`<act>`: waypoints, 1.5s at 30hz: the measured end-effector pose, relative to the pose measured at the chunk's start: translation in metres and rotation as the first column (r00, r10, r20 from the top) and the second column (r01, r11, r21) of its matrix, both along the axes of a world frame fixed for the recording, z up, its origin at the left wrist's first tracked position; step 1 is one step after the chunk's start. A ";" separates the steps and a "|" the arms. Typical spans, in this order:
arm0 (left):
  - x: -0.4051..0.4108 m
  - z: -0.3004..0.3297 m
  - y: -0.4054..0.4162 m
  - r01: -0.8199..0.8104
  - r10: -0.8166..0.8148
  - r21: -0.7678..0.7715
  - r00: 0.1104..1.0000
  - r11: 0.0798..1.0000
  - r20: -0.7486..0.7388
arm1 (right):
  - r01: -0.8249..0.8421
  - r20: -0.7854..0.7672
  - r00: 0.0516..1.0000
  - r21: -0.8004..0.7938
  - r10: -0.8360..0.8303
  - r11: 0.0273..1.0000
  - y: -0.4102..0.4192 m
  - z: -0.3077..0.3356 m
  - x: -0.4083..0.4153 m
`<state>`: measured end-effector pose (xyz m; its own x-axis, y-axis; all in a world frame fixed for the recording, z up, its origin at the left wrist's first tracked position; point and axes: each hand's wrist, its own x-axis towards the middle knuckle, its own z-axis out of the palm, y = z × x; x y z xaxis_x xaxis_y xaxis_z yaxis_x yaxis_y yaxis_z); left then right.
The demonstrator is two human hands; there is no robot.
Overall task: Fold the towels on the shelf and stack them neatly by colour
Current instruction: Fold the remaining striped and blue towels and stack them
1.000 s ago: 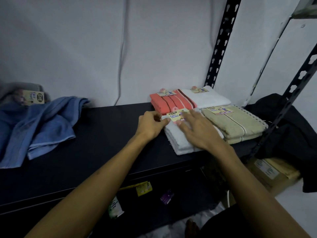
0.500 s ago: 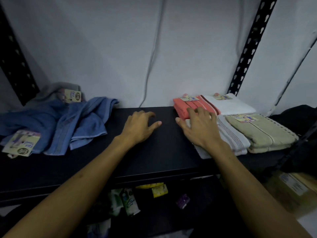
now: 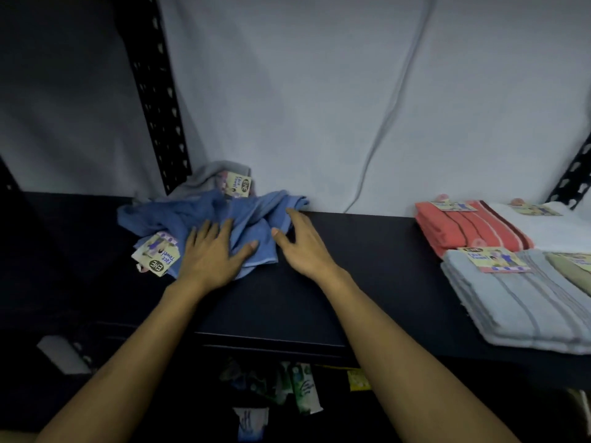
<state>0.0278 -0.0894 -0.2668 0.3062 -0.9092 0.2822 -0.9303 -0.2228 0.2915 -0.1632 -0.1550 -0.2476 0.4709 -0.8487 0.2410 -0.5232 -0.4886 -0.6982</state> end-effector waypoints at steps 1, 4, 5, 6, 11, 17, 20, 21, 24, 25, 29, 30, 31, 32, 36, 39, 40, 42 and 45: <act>0.002 -0.002 0.006 0.036 -0.037 -0.010 0.999 0.999 -0.016 | -0.003 -0.039 0.999 -0.031 0.002 1.000 -0.001 -0.004 0.006; -0.003 -0.003 0.018 0.128 -0.128 -0.029 0.992 0.991 -0.001 | 0.007 -0.074 0.997 -0.081 -0.013 0.997 -0.007 -0.011 0.011; -0.006 -0.005 0.023 0.148 -0.148 -0.027 0.989 0.989 0.002 | 0.018 -0.029 0.999 -0.059 -0.020 0.998 -0.009 -0.012 0.010; -0.011 -0.006 0.027 0.173 -0.173 -0.029 0.985 0.984 0.002 | 0.028 0.032 0.999 -0.035 -0.027 0.999 -0.010 -0.012 0.009; -0.024 -0.001 0.049 0.284 -0.297 -0.142 0.952 0.948 -0.077 | 0.001 0.089 0.996 0.024 -0.003 1.000 -0.010 -0.015 0.011; 0.009 0.028 0.000 0.203 -0.246 -0.278 0.960 0.939 -0.131 | 0.065 0.088 0.994 -0.006 -0.064 0.998 0.007 -0.008 0.013; 0.029 0.044 -0.048 0.129 -0.143 -0.263 0.989 0.956 -0.032 | -0.057 0.031 0.998 -0.031 0.058 0.998 0.024 -0.007 0.019; 0.036 0.049 -0.061 0.087 -0.094 -0.256 0.995 0.963 -0.015 | -0.103 -0.042 0.994 -0.038 0.102 0.994 0.026 -0.010 0.022; 0.060 0.059 -0.092 -0.082 0.075 -0.214 0.996 0.973 -0.042 | -0.148 -0.240 0.962 -0.070 0.127 0.987 0.024 -0.017 0.029; 0.067 0.060 -0.097 -0.136 0.122 -0.192 0.989 0.972 -0.081 | -0.146 -0.275 0.954 -0.076 0.120 0.986 0.022 -0.018 0.030; 0.085 0.048 -0.108 -0.274 0.257 -0.066 0.948 0.960 -0.189 | -0.165 -0.385 0.914 -0.068 0.127 0.984 0.018 -0.018 0.037; 0.086 0.046 -0.109 -0.288 0.275 -0.054 0.946 0.956 -0.169 | -0.171 -0.408 0.904 -0.067 0.129 0.983 0.017 -0.018 0.040; 0.086 0.046 -0.110 -0.293 0.281 -0.055 0.947 0.955 -0.153 | -0.172 -0.426 0.895 -0.066 0.129 0.983 0.016 -0.018 0.043; 0.087 0.050 -0.111 -0.288 0.277 -0.072 0.951 0.955 -0.136 | -0.171 -0.438 0.890 -0.064 0.126 0.983 0.014 -0.018 0.046; 0.079 0.092 -0.103 -0.214 0.197 -0.220 0.976 0.952 -0.098 | -0.159 -0.458 0.883 -0.093 0.100 0.983 0.005 -0.019 0.054; 0.070 0.139 -0.091 -0.119 0.105 -0.291 0.992 0.949 -0.065 | -0.156 -0.463 0.882 -0.109 0.089 0.982 0.004 -0.021 0.058; 0.066 0.156 -0.088 -0.080 0.066 -0.307 0.996 0.948 -0.056 | -0.154 -0.463 0.882 -0.112 0.086 0.982 0.004 -0.021 0.058; 0.055 0.188 -0.082 0.000 -0.023 -0.319 0.997 0.948 -0.068 | -0.148 -0.428 0.900 -0.134 0.077 0.980 0.005 -0.022 0.057; 0.027 0.219 -0.071 0.097 -0.141 -0.329 0.983 0.939 -0.114 | -0.078 -0.055 0.996 -0.211 0.068 0.974 0.013 -0.013 0.053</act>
